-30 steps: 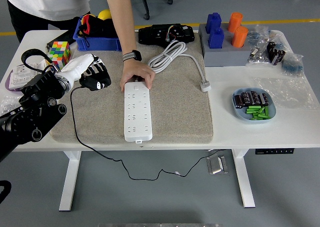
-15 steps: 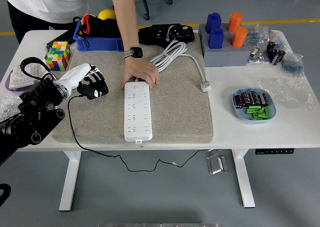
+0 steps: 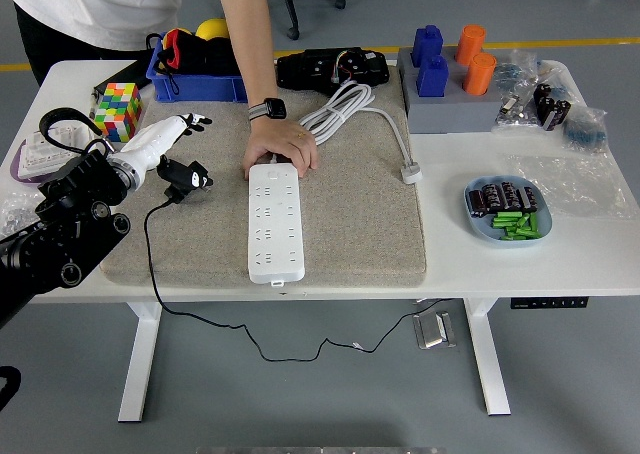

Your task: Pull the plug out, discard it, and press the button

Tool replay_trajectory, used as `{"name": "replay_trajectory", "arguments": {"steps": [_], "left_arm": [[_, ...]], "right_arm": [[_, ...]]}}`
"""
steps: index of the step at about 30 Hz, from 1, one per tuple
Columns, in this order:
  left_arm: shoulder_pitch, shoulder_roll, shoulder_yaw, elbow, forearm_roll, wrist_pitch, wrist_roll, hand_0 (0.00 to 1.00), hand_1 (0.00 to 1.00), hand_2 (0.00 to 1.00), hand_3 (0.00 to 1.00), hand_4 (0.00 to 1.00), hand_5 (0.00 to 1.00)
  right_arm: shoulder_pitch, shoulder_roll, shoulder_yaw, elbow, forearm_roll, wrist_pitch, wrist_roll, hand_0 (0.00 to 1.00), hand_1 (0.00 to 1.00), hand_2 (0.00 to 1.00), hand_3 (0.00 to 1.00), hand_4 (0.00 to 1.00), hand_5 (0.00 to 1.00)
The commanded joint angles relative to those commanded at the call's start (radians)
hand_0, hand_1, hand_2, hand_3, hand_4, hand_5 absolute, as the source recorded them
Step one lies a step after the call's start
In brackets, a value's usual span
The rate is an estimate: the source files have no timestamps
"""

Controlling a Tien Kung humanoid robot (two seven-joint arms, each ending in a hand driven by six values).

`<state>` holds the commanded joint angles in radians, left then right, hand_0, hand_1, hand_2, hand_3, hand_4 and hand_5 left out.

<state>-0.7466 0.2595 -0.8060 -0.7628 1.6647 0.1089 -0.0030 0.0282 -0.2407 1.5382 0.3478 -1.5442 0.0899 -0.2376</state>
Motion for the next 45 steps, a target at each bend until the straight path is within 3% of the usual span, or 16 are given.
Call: {"name": "replay_trajectory", "arguments": {"steps": [1, 6, 7, 12, 13, 18, 19, 35, 45], "left_arm": [[-0.001, 0.001, 0.000, -0.017, -0.009, 0.007, -0.007, 0.749, 0.770, 0.821, 0.927, 0.960, 0.047], [-0.011, -0.006, 0.016, -0.096, -0.058, 0.023, -0.032, 0.749, 0.770, 0.821, 0.927, 0.960, 0.047], [-0.012, -0.009, 0.021, -0.105, -0.060, 0.025, -0.034, 0.579, 0.509, 0.473, 0.845, 0.574, 0.002], [-0.029, -0.029, 0.059, -0.127, -0.055, 0.004, -0.018, 0.579, 0.509, 0.473, 0.845, 0.574, 0.002], [-0.032, -0.032, 0.065, -0.127, -0.057, -0.001, -0.015, 0.266, 0.262, 0.239, 0.698, 0.229, 0.002], [-0.058, -0.049, 0.098, -0.111, -0.081, -0.054, 0.030, 0.266, 0.262, 0.239, 0.698, 0.229, 0.002], [-0.062, -0.053, 0.105, -0.106, -0.082, -0.063, 0.041, 0.117, 0.104, 0.125, 0.653, 0.008, 0.002], [-0.107, -0.093, 0.204, -0.032, -0.025, -0.142, 0.195, 0.089, 0.063, 0.107, 0.668, 0.002, 0.002], [-0.119, -0.108, 0.255, -0.023, -0.047, -0.130, 0.193, 0.073, 0.051, 0.080, 0.714, 0.002, 0.002]], "right_arm": [[0.000, 0.000, -0.001, 0.000, 0.000, 0.000, 0.000, 0.767, 0.729, 0.724, 0.713, 0.883, 0.658], [0.002, -0.001, -0.007, 0.002, 0.002, 0.000, 0.000, 0.767, 0.729, 0.724, 0.713, 0.883, 0.658], [0.002, -0.001, -0.007, 0.002, 0.003, 0.000, 0.001, 0.767, 0.729, 0.724, 0.713, 0.883, 0.658], [0.000, -0.001, -0.009, 0.001, 0.002, 0.000, 0.001, 0.767, 0.729, 0.724, 0.713, 0.883, 0.658], [-0.001, -0.002, -0.008, 0.000, 0.002, 0.000, 0.001, 0.767, 0.729, 0.724, 0.713, 0.883, 0.658], [-0.003, -0.001, -0.007, -0.002, 0.001, 0.000, 0.000, 0.767, 0.729, 0.724, 0.713, 0.883, 0.658], [-0.004, -0.001, -0.007, -0.001, 0.001, 0.000, 0.000, 0.767, 0.729, 0.724, 0.713, 0.883, 0.658], [-0.006, 0.003, -0.001, -0.001, 0.001, -0.001, 0.001, 0.767, 0.729, 0.724, 0.713, 0.883, 0.658], [-0.005, 0.005, 0.002, -0.002, -0.001, -0.001, 0.001, 0.767, 0.729, 0.724, 0.713, 0.883, 0.658]]}}
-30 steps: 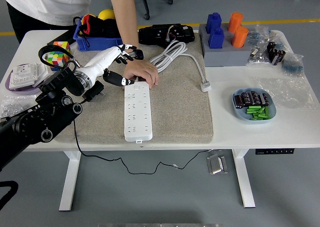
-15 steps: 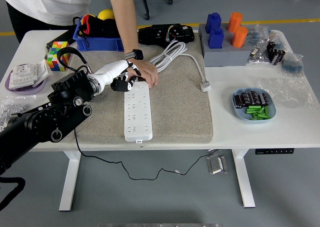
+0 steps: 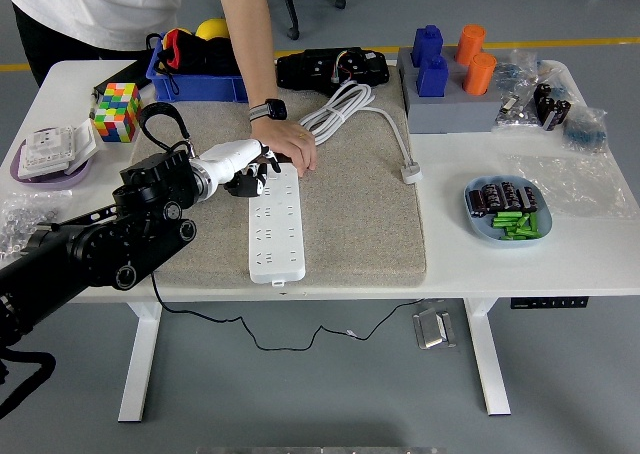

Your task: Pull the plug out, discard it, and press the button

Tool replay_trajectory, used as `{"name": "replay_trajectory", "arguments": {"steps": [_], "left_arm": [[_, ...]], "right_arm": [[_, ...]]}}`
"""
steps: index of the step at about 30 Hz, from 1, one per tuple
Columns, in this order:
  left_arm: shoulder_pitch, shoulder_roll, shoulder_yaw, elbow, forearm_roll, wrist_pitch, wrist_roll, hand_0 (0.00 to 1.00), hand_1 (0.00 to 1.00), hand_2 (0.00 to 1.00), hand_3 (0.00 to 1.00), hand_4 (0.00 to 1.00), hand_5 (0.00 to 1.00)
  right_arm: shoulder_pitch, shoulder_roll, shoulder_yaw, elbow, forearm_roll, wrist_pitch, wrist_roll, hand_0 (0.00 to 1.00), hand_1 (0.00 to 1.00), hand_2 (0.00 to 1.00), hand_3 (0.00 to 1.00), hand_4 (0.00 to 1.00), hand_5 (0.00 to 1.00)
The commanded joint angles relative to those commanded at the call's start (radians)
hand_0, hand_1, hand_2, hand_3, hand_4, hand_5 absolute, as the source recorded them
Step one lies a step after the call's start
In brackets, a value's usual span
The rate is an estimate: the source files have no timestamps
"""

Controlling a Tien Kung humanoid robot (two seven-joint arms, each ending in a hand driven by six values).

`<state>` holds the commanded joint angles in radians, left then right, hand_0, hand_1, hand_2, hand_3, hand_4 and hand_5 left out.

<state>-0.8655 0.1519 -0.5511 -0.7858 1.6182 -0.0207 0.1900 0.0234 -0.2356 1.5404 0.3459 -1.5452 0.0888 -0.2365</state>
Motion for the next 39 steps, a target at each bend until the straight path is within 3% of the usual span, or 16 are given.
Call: {"name": "replay_trajectory", "arguments": {"steps": [17, 39], "left_arm": [[-0.025, -0.019, 0.050, 0.067, -0.046, 0.007, -0.011, 0.064, 0.047, 0.079, 0.727, 0.002, 0.002], [-0.034, -0.023, 0.089, 0.095, -0.086, 0.007, -0.014, 0.061, 0.045, 0.080, 0.721, 0.002, 0.002]], "right_arm": [[0.001, -0.001, 0.001, 0.001, 0.000, 0.000, 0.000, 0.767, 0.729, 0.724, 0.713, 0.883, 0.658], [0.002, -0.001, 0.002, 0.000, 0.000, 0.000, 0.000, 0.767, 0.729, 0.724, 0.713, 0.883, 0.658]]}}
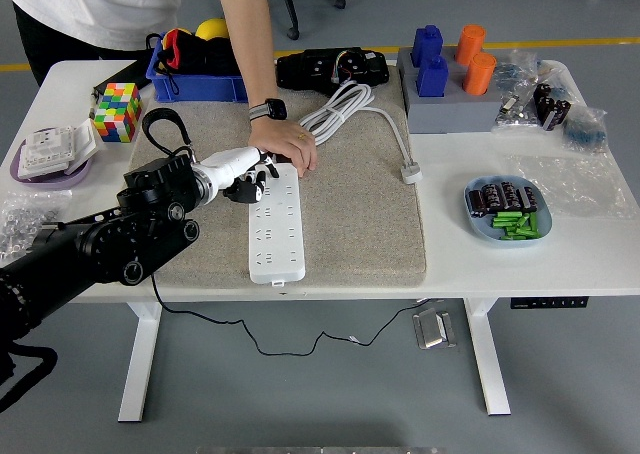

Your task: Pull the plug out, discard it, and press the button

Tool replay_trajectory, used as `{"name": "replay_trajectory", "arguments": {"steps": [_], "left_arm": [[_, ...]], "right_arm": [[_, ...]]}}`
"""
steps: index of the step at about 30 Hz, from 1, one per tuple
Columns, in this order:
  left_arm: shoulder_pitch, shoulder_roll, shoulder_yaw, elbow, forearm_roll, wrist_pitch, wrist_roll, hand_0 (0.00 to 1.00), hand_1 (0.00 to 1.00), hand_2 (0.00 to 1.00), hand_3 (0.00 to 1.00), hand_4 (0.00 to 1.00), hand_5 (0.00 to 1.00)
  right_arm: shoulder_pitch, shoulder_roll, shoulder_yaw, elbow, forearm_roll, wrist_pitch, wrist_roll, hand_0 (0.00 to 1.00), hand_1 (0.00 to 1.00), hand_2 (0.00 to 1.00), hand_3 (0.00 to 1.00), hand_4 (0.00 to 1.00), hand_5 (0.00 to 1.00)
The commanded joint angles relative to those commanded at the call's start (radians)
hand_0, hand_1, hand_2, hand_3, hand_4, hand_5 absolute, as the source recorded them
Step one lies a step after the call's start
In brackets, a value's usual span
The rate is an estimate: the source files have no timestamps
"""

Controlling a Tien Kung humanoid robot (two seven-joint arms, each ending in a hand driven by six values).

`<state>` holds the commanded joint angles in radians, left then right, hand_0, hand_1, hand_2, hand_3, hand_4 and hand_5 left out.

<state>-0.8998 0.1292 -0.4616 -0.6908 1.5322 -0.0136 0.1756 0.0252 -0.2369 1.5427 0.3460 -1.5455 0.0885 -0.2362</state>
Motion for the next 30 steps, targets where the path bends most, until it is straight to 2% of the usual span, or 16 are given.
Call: {"name": "replay_trajectory", "arguments": {"steps": [13, 30], "left_arm": [[-0.016, -0.010, 0.026, 0.030, -0.024, -0.002, 0.001, 0.056, 0.045, 0.079, 0.721, 0.002, 0.002], [-0.021, -0.017, 0.015, 0.061, -0.029, 0.004, -0.006, 0.055, 0.044, 0.080, 0.719, 0.002, 0.002]], "right_arm": [[0.001, 0.000, -0.006, 0.000, 0.002, 0.001, 0.000, 0.767, 0.729, 0.724, 0.713, 0.883, 0.658], [0.003, -0.003, -0.014, 0.000, 0.003, 0.001, 0.000, 0.767, 0.729, 0.724, 0.713, 0.883, 0.658]]}}
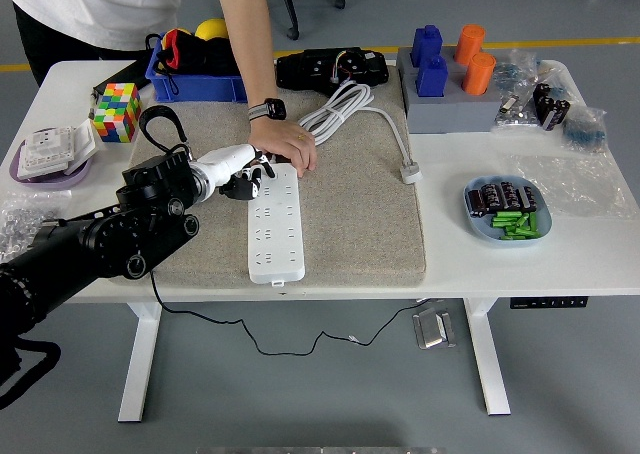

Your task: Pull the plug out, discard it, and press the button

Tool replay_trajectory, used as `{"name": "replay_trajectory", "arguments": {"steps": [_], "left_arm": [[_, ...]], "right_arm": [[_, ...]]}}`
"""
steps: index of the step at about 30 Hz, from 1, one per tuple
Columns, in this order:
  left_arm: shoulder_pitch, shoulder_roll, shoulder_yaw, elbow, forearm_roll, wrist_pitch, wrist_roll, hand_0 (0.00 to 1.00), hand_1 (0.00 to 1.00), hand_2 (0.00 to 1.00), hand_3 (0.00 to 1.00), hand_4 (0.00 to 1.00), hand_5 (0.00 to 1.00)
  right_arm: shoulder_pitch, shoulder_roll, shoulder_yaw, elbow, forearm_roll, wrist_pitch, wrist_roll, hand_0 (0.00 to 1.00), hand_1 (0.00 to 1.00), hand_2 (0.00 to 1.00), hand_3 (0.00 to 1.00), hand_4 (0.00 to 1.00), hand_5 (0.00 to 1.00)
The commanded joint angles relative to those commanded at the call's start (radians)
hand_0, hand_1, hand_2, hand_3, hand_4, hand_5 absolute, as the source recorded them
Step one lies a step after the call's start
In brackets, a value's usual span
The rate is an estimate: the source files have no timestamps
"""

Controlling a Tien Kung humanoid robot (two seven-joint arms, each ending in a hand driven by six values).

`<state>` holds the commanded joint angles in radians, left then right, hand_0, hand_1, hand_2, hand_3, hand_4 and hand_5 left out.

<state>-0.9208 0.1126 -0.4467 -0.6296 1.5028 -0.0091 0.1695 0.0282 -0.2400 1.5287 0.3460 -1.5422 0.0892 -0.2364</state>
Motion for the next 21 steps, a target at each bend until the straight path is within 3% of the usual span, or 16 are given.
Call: {"name": "replay_trajectory", "arguments": {"steps": [15, 21], "left_arm": [[0.004, -0.010, 0.014, 0.008, -0.009, 0.001, -0.001, 0.051, 0.042, 0.079, 0.716, 0.002, 0.002], [0.011, -0.005, -0.031, -0.005, 0.010, 0.003, -0.006, 0.050, 0.042, 0.080, 0.715, 0.002, 0.002]], "right_arm": [[-0.002, -0.001, -0.003, -0.001, -0.001, 0.000, 0.000, 0.767, 0.729, 0.724, 0.713, 0.883, 0.658], [-0.001, 0.000, 0.002, 0.001, -0.001, -0.001, 0.000, 0.767, 0.729, 0.724, 0.713, 0.883, 0.658]]}}
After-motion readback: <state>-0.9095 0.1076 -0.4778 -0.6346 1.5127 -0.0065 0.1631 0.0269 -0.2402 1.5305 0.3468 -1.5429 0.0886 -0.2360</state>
